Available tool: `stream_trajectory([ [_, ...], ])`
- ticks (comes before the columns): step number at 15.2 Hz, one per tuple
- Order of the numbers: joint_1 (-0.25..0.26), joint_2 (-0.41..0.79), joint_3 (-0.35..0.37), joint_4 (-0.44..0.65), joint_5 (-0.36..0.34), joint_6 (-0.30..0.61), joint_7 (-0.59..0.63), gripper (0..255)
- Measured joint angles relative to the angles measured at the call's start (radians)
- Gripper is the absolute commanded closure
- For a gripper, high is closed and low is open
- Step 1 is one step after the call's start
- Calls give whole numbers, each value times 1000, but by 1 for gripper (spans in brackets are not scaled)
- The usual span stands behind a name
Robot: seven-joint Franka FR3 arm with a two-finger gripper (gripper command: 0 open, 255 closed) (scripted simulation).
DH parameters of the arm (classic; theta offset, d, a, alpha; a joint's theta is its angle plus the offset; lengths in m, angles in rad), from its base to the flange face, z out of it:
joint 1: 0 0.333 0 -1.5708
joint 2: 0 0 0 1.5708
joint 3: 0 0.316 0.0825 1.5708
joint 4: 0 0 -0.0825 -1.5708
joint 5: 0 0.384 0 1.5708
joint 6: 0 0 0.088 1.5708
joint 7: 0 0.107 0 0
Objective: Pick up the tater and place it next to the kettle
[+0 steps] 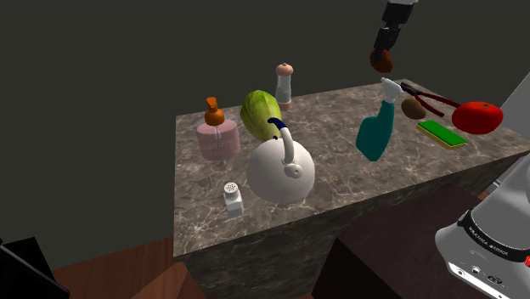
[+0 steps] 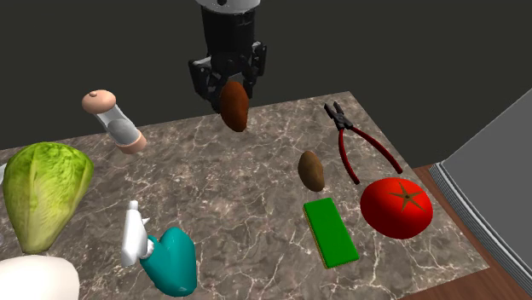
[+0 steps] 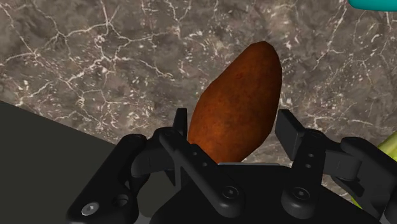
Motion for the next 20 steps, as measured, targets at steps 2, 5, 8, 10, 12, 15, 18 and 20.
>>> stream_trajectory([
  [2, 1, -4, 1, 22, -2, -25, 3, 255],
  [5, 0, -1, 0, 63, -1, -64, 6, 255],
  [8, 0, 1, 0, 106, -1, -104, 9, 255],
  [10, 0, -2, 0, 127, -3, -129, 11, 255],
  [12, 6, -8, 6, 141, -5, -147, 23, 255],
  [15, 37, -64, 44, 85, -24, -137, 95, 255],
  [18, 66, -116, 85, 24, -37, -120, 167, 255],
  [20, 86, -143, 117, -6, -40, -111, 220, 255],
])
